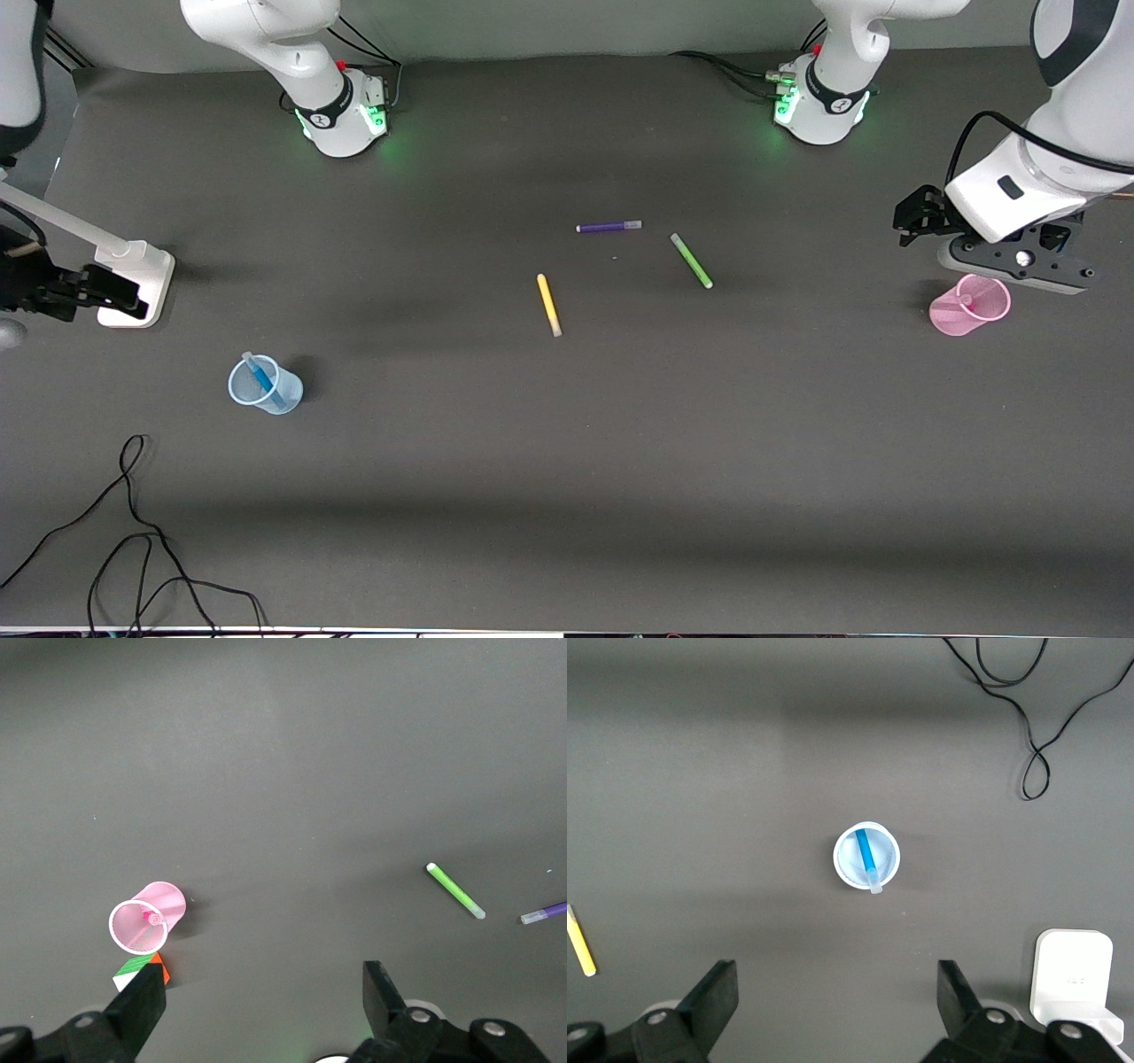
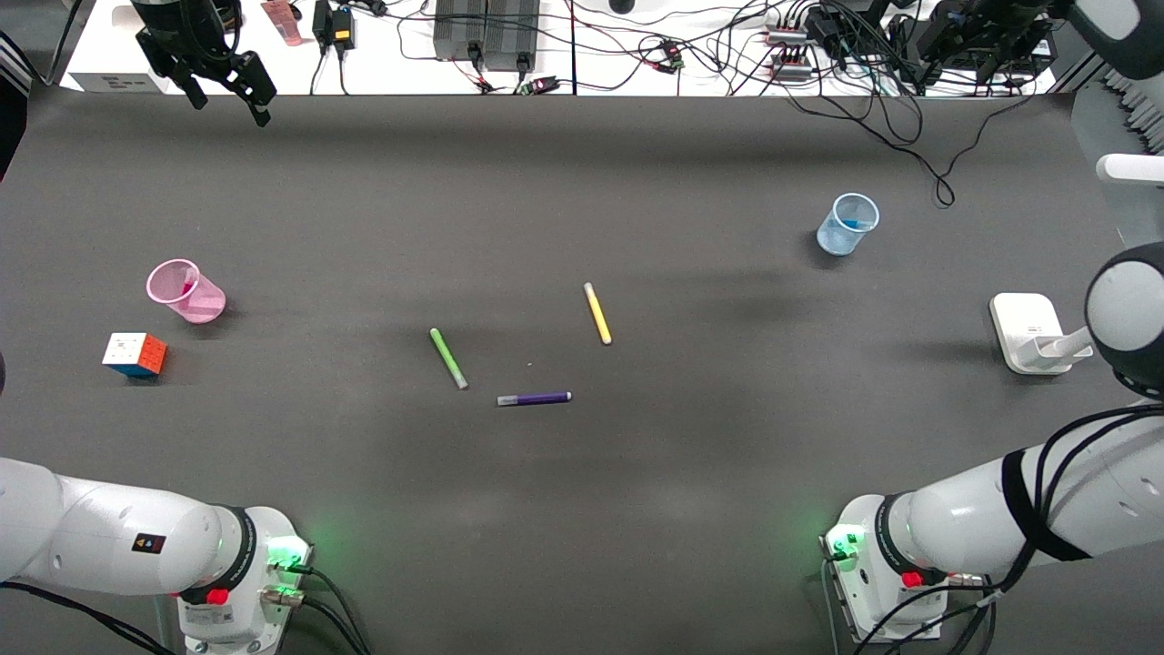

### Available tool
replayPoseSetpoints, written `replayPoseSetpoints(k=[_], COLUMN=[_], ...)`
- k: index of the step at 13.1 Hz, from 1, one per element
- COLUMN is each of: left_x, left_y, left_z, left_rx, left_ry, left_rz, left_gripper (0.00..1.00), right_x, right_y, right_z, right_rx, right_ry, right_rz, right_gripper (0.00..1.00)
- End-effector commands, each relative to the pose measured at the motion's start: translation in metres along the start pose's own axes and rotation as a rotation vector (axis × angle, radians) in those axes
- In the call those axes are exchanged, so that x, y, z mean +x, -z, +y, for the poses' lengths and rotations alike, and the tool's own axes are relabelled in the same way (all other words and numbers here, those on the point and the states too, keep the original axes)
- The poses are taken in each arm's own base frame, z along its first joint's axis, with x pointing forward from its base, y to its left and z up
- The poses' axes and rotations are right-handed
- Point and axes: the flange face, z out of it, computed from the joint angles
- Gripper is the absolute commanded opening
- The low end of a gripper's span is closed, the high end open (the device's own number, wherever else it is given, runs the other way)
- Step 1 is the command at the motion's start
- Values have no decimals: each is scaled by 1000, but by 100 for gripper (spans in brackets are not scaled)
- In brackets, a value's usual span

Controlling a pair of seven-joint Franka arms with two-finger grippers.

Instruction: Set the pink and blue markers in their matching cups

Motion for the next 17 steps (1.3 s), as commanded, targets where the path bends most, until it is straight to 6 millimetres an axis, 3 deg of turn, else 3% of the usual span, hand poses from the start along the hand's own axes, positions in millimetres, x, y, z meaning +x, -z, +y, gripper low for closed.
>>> replayPoseSetpoints(k=[1, 17], left_x=[0, 0], left_y=[6, 5], left_z=[0, 0], left_rx=[-1, -1], left_ry=[-12, -12], left_rz=[-5, -8], left_gripper=[99, 99], right_x=[-11, -17], right_y=[5, 1], right_z=[2, 6], right_rx=[-10, -57], right_ry=[-19, -12], right_rz=[7, -48], right_gripper=[100, 100])
